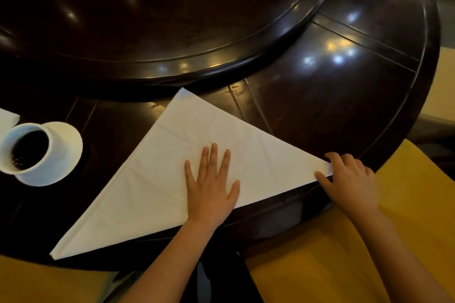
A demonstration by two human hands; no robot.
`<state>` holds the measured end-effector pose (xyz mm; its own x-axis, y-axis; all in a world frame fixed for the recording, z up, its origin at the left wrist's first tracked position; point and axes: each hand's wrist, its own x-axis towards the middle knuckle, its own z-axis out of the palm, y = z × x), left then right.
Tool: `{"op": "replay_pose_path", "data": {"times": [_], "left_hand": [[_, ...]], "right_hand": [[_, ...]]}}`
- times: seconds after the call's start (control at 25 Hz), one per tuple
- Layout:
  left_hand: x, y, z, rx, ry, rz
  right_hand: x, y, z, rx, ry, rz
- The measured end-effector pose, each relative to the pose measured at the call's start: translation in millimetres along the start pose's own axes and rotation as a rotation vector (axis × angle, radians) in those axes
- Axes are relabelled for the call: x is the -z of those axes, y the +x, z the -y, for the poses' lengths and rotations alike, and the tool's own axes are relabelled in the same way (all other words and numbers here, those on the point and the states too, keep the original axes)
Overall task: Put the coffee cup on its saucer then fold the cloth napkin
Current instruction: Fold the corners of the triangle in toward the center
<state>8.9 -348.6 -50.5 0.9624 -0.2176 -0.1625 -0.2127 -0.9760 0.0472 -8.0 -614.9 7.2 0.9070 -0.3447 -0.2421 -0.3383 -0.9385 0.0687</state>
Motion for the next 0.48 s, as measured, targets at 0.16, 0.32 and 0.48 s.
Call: {"op": "replay_pose_path", "data": {"times": [0.16, 0.32, 0.48], "left_hand": [[1.4, -0.4, 0.7, -0.006, 0.014, -0.001], [3.0, 0.3, 1.0, -0.027, -0.027, -0.018], [4.3, -0.2, 2.7, -0.053, -0.09, -0.037]], "right_hand": [[4.7, 6.6, -8.6, -0.04, 0.103, 0.076], [25.0, 8.9, -16.0, -0.064, 0.39, 0.185], [62.1, 2.9, 10.4, 0.215, 0.724, 0.166]]}}
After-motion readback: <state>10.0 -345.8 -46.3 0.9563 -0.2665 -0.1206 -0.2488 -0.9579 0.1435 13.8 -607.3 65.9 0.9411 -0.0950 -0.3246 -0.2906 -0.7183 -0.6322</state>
